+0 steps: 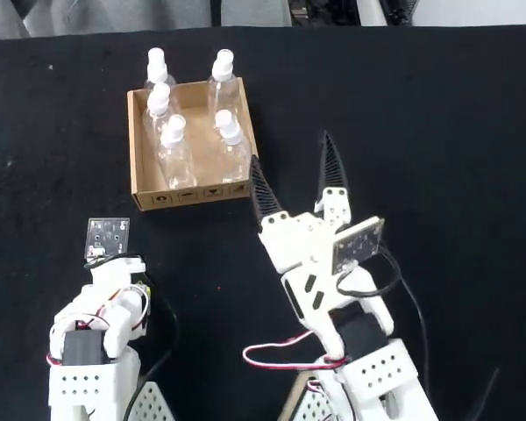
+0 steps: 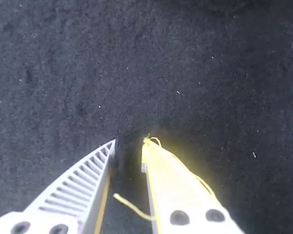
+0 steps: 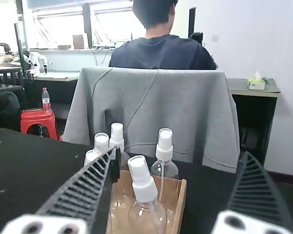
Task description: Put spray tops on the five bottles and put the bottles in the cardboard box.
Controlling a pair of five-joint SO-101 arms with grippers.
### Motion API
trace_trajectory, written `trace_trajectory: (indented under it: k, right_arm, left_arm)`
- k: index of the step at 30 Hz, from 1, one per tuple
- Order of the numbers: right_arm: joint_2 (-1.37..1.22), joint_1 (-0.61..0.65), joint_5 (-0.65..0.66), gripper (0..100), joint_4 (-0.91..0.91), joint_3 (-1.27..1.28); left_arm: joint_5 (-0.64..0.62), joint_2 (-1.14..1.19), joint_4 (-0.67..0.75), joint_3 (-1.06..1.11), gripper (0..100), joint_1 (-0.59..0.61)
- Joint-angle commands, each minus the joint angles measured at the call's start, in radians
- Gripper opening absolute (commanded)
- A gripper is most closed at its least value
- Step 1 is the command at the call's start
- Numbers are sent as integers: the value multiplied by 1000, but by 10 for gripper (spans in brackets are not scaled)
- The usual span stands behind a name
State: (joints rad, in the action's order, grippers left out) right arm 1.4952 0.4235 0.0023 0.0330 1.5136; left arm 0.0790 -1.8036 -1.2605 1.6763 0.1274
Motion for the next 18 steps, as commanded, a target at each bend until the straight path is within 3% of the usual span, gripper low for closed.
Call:
trace_trajectory:
  k: [1, 18]
  right_arm:
    - [85, -5, -5, 322, 43, -24]
    - [318, -5, -11, 315, 226, -28]
  left_arm:
    - [8, -8, -6, 25, 80, 4]
    - [8, -8, -6, 25, 80, 4]
